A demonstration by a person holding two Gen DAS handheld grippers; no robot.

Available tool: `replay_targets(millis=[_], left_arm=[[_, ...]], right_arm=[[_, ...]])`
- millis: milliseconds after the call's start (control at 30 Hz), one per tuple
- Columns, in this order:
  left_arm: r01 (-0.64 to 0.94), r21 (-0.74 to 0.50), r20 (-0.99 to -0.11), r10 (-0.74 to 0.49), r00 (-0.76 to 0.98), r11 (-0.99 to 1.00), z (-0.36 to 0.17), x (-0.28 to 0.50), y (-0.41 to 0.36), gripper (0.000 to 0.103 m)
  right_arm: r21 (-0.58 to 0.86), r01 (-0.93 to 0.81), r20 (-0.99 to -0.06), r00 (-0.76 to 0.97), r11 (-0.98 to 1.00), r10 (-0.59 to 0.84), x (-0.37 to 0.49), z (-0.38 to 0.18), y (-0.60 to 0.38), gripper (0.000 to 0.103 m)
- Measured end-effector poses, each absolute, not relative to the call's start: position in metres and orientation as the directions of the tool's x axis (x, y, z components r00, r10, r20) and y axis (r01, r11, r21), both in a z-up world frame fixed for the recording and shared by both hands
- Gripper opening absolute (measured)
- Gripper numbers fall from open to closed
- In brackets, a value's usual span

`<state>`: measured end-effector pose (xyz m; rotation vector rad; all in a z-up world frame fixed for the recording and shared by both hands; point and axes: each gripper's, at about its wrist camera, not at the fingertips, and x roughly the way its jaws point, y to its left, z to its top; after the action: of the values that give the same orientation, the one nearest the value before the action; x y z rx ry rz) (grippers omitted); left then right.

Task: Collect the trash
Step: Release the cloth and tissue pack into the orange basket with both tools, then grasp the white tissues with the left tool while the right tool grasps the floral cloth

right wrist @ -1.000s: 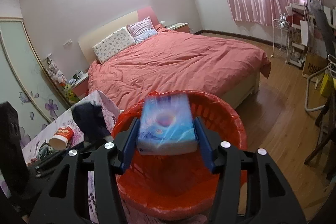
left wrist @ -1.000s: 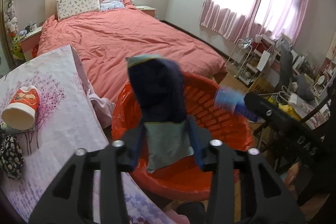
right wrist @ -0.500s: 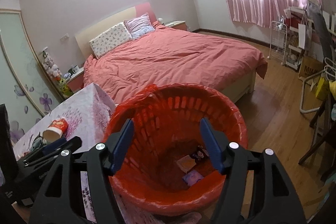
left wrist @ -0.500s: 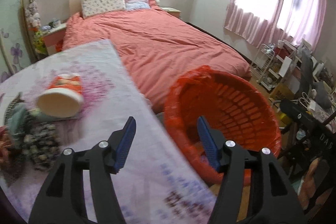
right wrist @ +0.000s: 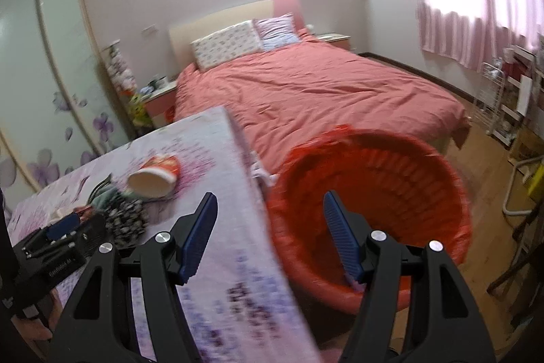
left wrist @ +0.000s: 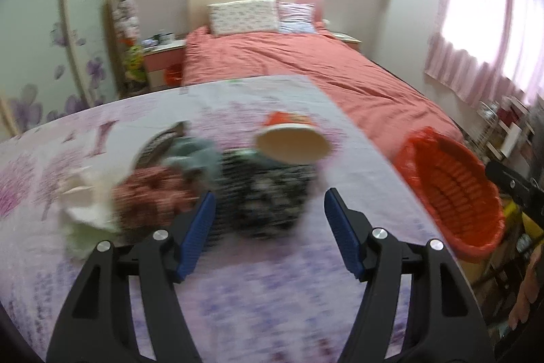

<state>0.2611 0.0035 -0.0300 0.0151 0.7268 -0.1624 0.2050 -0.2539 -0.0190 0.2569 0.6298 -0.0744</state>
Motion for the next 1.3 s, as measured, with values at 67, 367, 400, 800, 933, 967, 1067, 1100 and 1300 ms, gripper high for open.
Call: replay_targets(millis=[67,367,400,800,933,967,1067,1100,1300], left_arm=[[0.107,-0.041,-0.662,-0.107,0.742,0.993,-0.029,0.26,0.028,0.066],[-0.09,-0.009,-0.657,0.062,0.751,0.996,-0.034,0.26,0.134,0.066],[-0.107,-0.009,-0.66,0.074,0.748,0.994,-0.035,0.261,0.142,0.066],[-0.155,-0.066,-0.693,0.067,0.718,0.986,-0.053,0.28,0.179,0.066],[-0.146,-0.063,-0.695,0.062,0.717,0.987,-0.056,0.287,0.177,0.066],[-0.145,-0.065,-0.698,0.059,0.713,0.987,-0.057,0.289,0.176,0.066],[-0.142,-0.083,-0.708,0.042,0.705,0.986,-0.059,0.295,0.175,0.066],[-0.142,-0.086,-0.71,0.039,0.703,0.986,-0.06,0.296,0.176,0.066],[-0.151,-0.098,-0.731,0.031,0.682,0.984,-0.066,0.309,0.173,0.066]], right_arm=[[0.21,0.117,-0.598,0.801,0.971,0.033,0.21,-0.021,-0.238,0.064],[0.221,-0.01,-0.645,0.748,0.975,0.154,0.237,-0.038,-0.162,0.052],[0.224,-0.024,-0.649,0.742,0.974,0.167,0.241,-0.04,-0.153,0.051],[0.235,-0.05,-0.698,0.686,0.971,0.205,0.285,-0.063,-0.107,0.045],[0.241,-0.079,-0.724,0.649,0.967,0.234,0.289,-0.076,-0.096,0.02],[0.237,-0.085,-0.725,0.648,0.968,0.234,0.287,-0.077,-0.095,0.016],[0.217,-0.097,-0.714,0.663,0.971,0.226,0.276,-0.074,-0.095,0.008],[0.217,-0.099,-0.708,0.669,0.971,0.227,0.271,-0.072,-0.097,0.007],[0.217,-0.073,-0.69,0.694,0.974,0.205,0.256,-0.061,-0.113,0.007]])
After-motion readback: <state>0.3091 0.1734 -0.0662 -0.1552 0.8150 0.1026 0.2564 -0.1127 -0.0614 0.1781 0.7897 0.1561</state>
